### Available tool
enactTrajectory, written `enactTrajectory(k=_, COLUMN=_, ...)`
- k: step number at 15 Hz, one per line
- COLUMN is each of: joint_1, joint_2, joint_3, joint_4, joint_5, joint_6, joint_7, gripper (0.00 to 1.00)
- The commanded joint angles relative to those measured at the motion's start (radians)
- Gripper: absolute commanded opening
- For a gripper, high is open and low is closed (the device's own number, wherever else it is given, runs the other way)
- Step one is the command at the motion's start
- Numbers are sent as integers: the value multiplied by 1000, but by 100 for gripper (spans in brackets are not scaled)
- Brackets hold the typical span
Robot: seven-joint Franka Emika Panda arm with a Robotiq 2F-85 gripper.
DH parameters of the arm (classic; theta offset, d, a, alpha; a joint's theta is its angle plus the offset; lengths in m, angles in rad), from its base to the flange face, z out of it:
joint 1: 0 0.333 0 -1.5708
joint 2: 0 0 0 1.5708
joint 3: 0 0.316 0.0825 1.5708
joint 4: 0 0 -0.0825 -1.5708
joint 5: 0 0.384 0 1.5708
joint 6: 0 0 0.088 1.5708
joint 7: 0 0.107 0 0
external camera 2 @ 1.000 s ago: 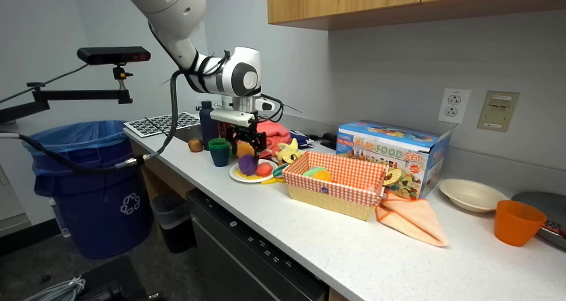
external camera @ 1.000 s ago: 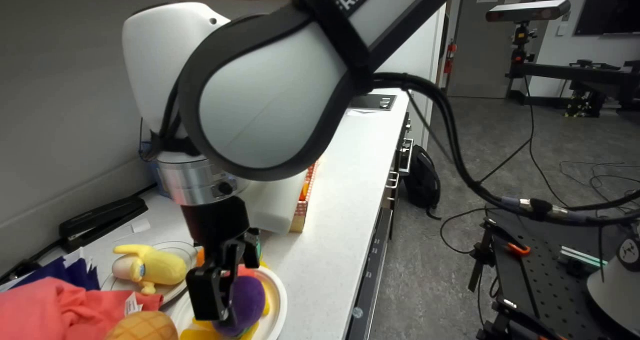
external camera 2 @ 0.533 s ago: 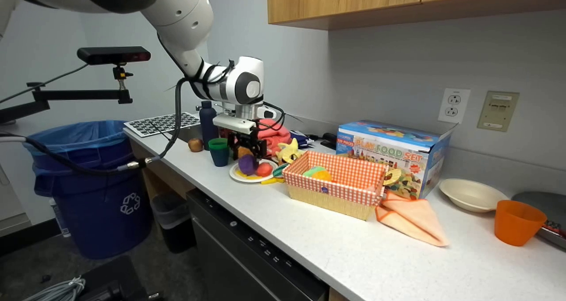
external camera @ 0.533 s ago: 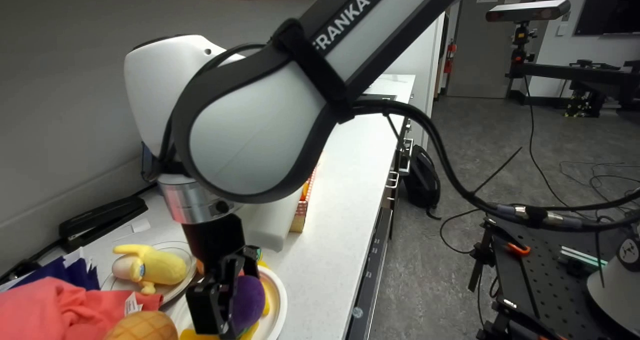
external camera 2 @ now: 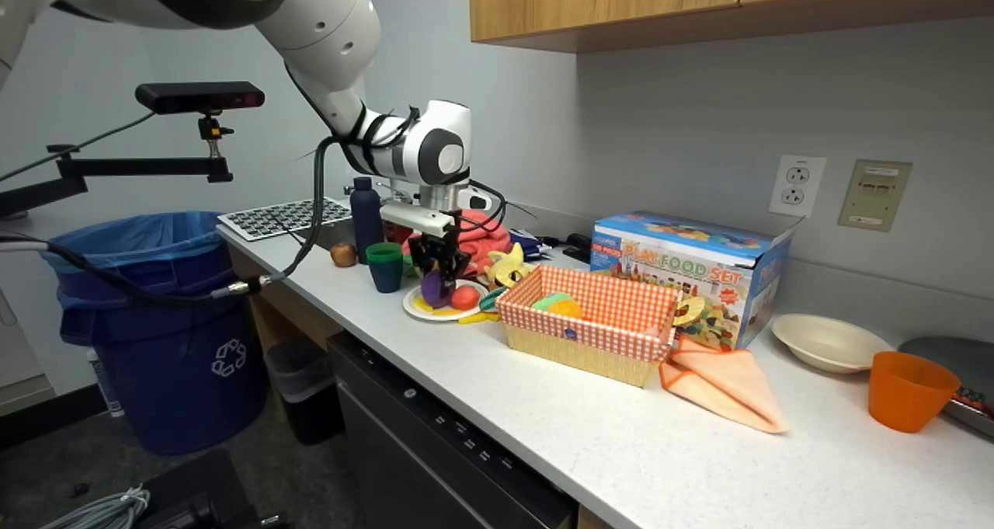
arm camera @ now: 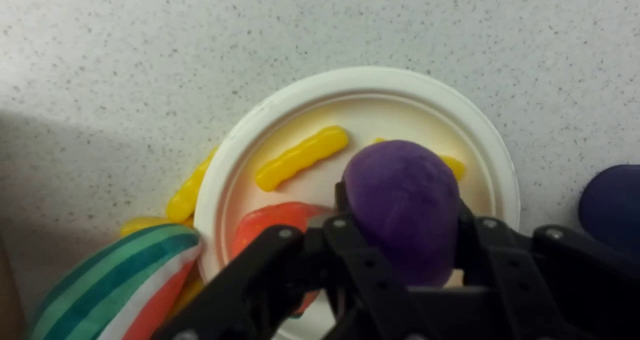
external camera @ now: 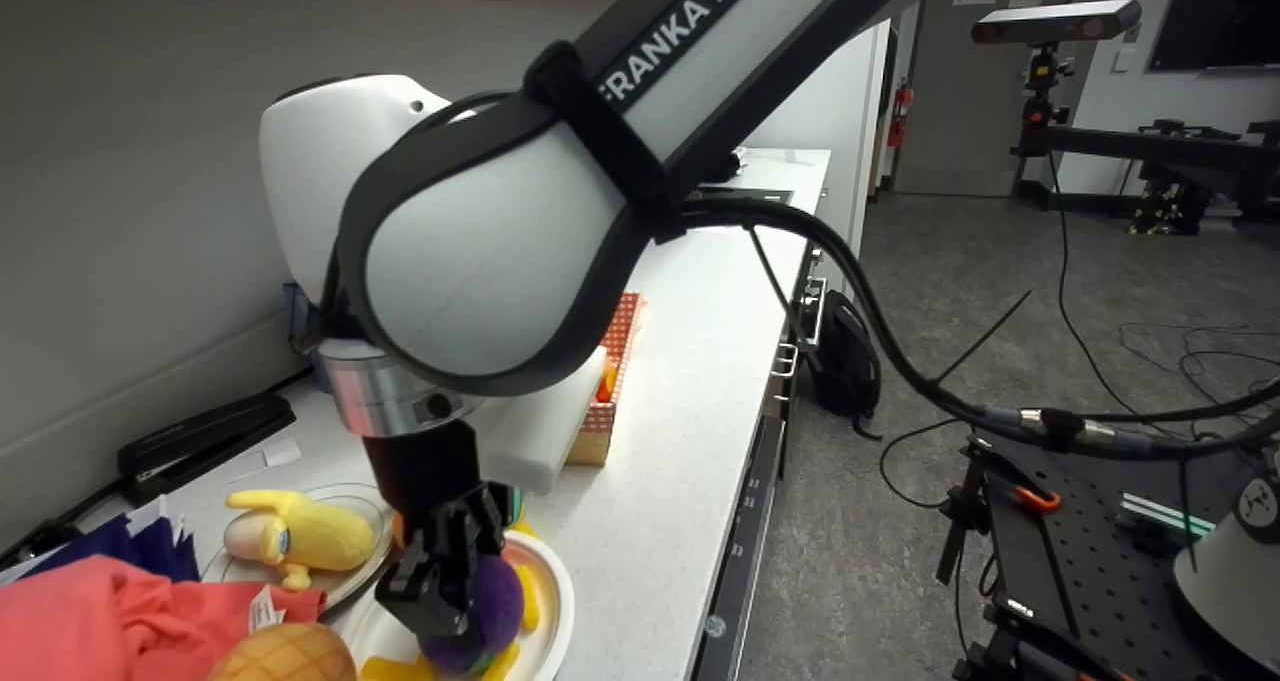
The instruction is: Put the purple plushie in the box
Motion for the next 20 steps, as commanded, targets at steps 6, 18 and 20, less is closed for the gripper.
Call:
enactTrajectory(k=6, joint_1=-9, joint_2=-212, joint_3=-11, joint_4=-55, joint_5=40, joint_6=-91, joint_7=4, gripper=5)
enactTrajectory(k=18, joint_1=-140, joint_2=-593, joint_3=-141, joint_4=-305, joint_5=-80, joint_6=-19, joint_7=69, gripper=6)
enactTrajectory(k=20, joint_1=-164, joint_2=-603, joint_3=-157, joint_4=-336, joint_5=-116, joint_6=31, joint_7=115, gripper=6)
